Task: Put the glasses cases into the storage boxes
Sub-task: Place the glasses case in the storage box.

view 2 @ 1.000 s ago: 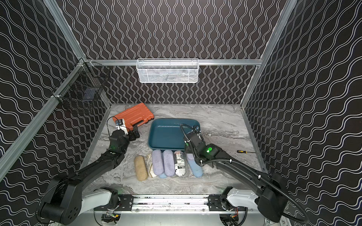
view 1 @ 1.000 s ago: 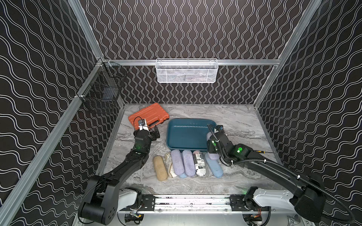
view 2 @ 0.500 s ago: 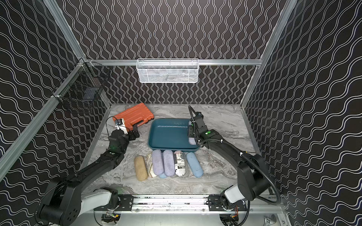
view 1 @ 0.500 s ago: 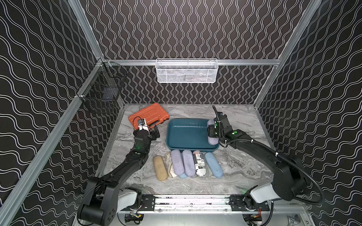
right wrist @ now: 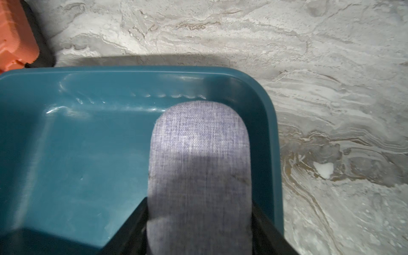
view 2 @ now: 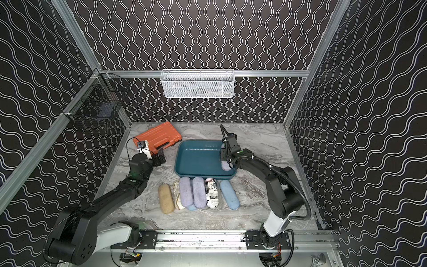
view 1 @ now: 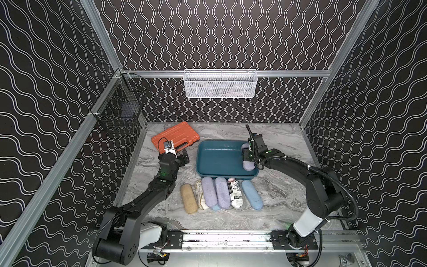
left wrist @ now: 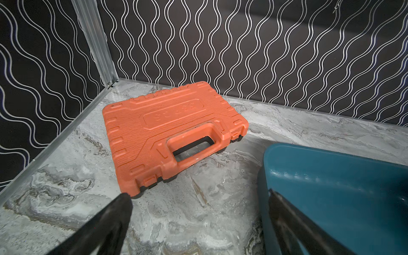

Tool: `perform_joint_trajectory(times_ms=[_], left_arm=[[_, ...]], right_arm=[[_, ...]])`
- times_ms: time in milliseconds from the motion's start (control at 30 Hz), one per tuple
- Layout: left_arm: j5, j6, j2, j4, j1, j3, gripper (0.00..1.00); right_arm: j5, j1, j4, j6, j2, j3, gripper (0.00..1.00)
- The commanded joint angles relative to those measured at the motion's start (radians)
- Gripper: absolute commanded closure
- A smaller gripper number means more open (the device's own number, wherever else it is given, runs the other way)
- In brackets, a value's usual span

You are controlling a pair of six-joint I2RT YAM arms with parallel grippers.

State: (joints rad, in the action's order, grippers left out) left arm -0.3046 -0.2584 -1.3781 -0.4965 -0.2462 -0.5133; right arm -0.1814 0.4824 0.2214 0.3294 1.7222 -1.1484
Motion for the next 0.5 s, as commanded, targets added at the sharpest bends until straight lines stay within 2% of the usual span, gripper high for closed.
perform_joint_trajectory(times_ms=[0, 467], left_arm=[[0.008, -0.008, -0.002, -0.025, -0.001, -0.008, 0.01], [0.013, -0.013, -0.007, -0.022, 0.000, -0.010, 0.01]], right_arm=[[0.006, -0.007, -0.030, 0.011, 0.027, -0.016, 0.42], [-0.022, -0.015, -0.009, 0.031, 0.130, -0.053, 0.37]])
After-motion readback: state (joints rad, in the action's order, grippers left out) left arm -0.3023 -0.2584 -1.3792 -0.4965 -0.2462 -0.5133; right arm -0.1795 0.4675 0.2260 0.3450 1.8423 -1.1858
